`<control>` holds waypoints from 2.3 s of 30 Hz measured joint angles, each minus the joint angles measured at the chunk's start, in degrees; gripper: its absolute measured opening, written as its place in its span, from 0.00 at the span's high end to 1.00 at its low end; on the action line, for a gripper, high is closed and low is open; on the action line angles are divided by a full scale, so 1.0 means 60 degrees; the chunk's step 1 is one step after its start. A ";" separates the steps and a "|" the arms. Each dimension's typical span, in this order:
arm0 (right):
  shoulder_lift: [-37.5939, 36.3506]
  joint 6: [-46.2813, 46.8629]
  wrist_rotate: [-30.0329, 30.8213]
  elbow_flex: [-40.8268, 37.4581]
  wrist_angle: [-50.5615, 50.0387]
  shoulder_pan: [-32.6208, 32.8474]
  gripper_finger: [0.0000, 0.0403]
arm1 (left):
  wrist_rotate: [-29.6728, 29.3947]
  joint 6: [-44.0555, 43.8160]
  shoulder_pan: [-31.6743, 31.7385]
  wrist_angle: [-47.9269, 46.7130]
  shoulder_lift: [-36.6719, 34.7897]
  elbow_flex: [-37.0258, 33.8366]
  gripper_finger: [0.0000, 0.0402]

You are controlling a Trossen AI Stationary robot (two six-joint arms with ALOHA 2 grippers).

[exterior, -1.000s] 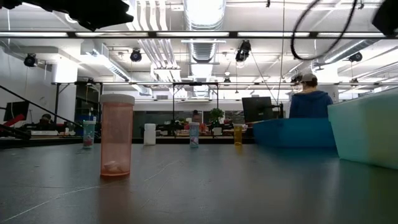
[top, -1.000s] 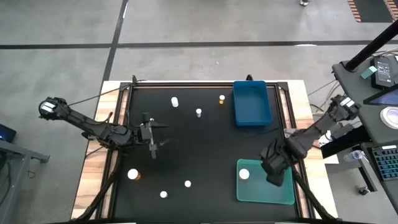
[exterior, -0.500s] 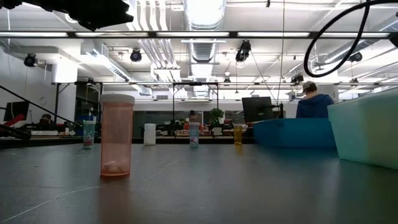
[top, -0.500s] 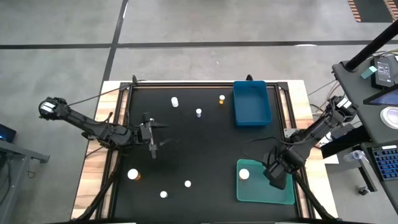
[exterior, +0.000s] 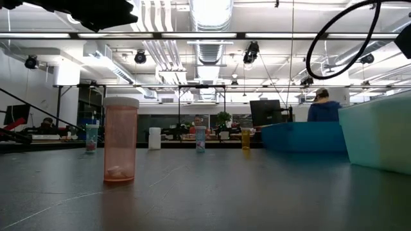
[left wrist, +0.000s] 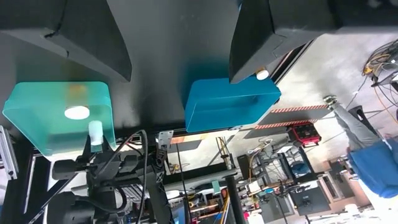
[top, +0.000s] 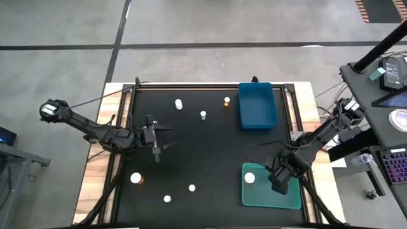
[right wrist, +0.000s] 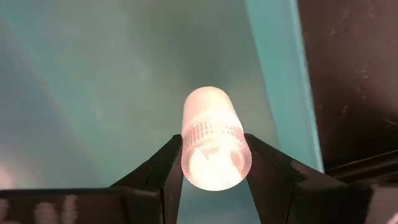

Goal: Pick and place medicine bottles into bin by pill shape (circle, oval)
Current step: Put the bottom white pill bottle into the light green bin, then put the white pill bottle into the blue bin

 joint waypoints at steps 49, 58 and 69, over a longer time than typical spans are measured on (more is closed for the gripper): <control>-0.2037 -1.2321 0.4526 -0.1889 1.1813 -0.3959 0.52 | -0.0005 0.0005 0.0010 0.1789 0.0954 0.0000 0.37; -0.2379 -1.1968 0.4513 -0.4150 1.4893 -0.5533 0.52 | 0.0040 -0.0011 0.0956 0.2925 0.3235 0.0004 0.37; -0.2397 -1.1662 0.4202 -0.3856 1.4913 -0.7437 0.52 | 0.2065 -0.0059 0.3653 0.3067 0.4549 0.0444 0.37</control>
